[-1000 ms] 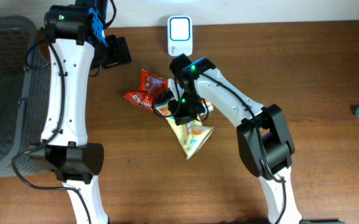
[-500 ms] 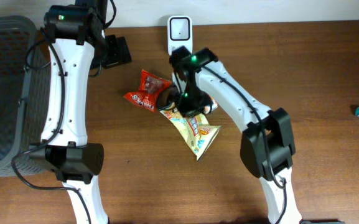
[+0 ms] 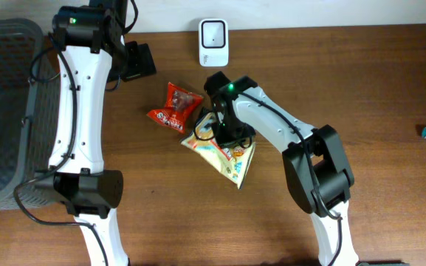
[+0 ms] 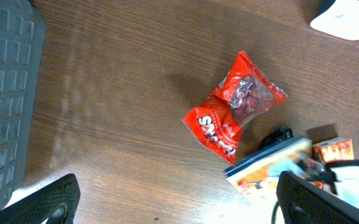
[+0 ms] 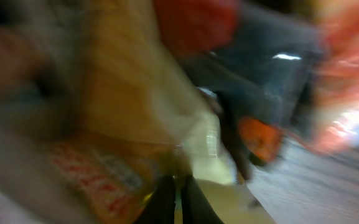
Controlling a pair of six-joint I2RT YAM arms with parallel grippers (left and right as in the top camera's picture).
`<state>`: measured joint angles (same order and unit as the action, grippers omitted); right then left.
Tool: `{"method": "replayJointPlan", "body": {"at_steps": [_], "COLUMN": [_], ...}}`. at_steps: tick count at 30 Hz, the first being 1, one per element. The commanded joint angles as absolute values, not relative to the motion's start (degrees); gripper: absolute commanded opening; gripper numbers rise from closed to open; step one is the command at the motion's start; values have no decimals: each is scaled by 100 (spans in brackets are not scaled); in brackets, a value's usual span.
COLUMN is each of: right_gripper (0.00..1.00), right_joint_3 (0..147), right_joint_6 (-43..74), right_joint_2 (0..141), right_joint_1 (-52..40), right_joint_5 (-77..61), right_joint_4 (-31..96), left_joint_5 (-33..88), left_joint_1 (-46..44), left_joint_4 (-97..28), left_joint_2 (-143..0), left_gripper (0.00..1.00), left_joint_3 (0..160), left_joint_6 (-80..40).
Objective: Scan the item barcode
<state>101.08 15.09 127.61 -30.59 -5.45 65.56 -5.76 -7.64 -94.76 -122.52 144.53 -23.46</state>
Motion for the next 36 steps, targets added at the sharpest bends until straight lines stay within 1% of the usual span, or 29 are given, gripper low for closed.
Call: {"method": "replayJointPlan", "body": {"at_steps": [1, 3, 6, 9, 13, 17, 19, 21, 27, 29, 32, 35, 36], "right_gripper": [5, 4, 4, 4, 4, 4, 4, 4, 4, 4, 5, 15, 28], "right_joint_3": [9607, 9450, 9660, 10602, 12134, 13190, 13458, 13452, 13235, 12958, 12090, 10978, 10694], "right_joint_6": [1599, 1601, 1704, 1702, 1704, 1706, 1712, 1868, 1914, 1894, 1907, 2213, 2296], "right_joint_2": [12713, 12713, 12707, 12704, 12704, 12698, 12643, 12475, 11738, 11441, 10812, 10193, 10068], "right_joint_1": [-3111, -3111, -3033, -2847, -2655, -2668, -2709, -2773, -2928, -3004, -3140, -3199, -3197], "right_joint_5": [-1094, -891, -172, 137, 67, 69, 71, 145, 314, 336, 425, 622, 624], "right_joint_4": [6029, 5800, 5924, 6709, 8071, 9135, 9561, 9736, 9734, 9734, 9734, 9476, 9301], "left_joint_5": [-534, -534, -534, -534, -534, -534, -532, -532, -534, -534, -534, -532, -506], "left_joint_1": [-781, -781, -781, -781, -781, -781, -781, -781, -781, -781, -781, -781, -784], "left_joint_4": [-9483, -9483, -9485, -9485, -9483, -9485, -9483, -9483, -9483, -9483, -9483, -9483, -9485], "left_joint_2": [-12162, -12162, -12162, -12162, -12162, -12162, -12162, -12162, -12162, -12162, -12162, -12162, -12162], "left_gripper": [99, 99, 99, 99, 99, 99, 99, 99, 99, 99, 99, 99, 99], "left_joint_3": [14446, 14446, 14446, 14446, 14446, 14446, 14446, 14446, 14446, 14446, 14446, 14446, 14446], "left_joint_6": [-2397, -2397, -2397, -2397, -2397, -2397, -2397, -2397, -2397, -2397, -2397, -2397, -2401]}}
